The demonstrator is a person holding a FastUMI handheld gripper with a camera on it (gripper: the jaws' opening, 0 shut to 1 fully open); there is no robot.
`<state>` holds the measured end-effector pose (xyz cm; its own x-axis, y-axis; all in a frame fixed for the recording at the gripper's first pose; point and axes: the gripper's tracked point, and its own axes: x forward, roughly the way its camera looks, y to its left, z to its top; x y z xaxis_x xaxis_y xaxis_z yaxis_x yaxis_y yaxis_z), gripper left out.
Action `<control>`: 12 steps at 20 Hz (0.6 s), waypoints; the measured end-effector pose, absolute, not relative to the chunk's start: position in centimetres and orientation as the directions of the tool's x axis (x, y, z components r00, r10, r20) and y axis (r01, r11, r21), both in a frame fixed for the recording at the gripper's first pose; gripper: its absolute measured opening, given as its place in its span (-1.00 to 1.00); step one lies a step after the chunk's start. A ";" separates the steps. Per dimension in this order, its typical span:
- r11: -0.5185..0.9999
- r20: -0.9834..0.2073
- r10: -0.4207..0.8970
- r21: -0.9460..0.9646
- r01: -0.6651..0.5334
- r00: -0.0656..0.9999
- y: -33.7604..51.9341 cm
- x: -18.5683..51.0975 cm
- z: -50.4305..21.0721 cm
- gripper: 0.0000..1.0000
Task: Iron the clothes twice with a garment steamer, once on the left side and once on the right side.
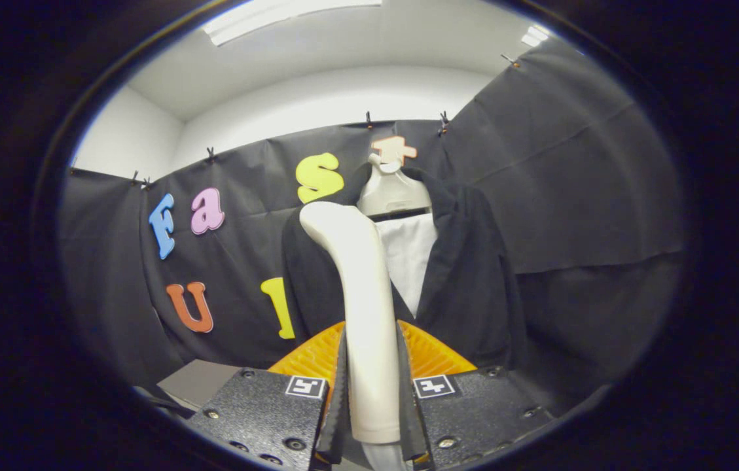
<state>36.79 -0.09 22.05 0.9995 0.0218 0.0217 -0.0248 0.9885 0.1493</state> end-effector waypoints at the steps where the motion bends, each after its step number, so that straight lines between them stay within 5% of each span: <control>1: 0.989 0.008 0.027 0.145 -0.028 1.000 -0.1 37.3 21.6 -0.29; 12: 0.998 -0.139 0.023 0.061 -0.014 0.990 -1.2 39.4 14.4 -0.29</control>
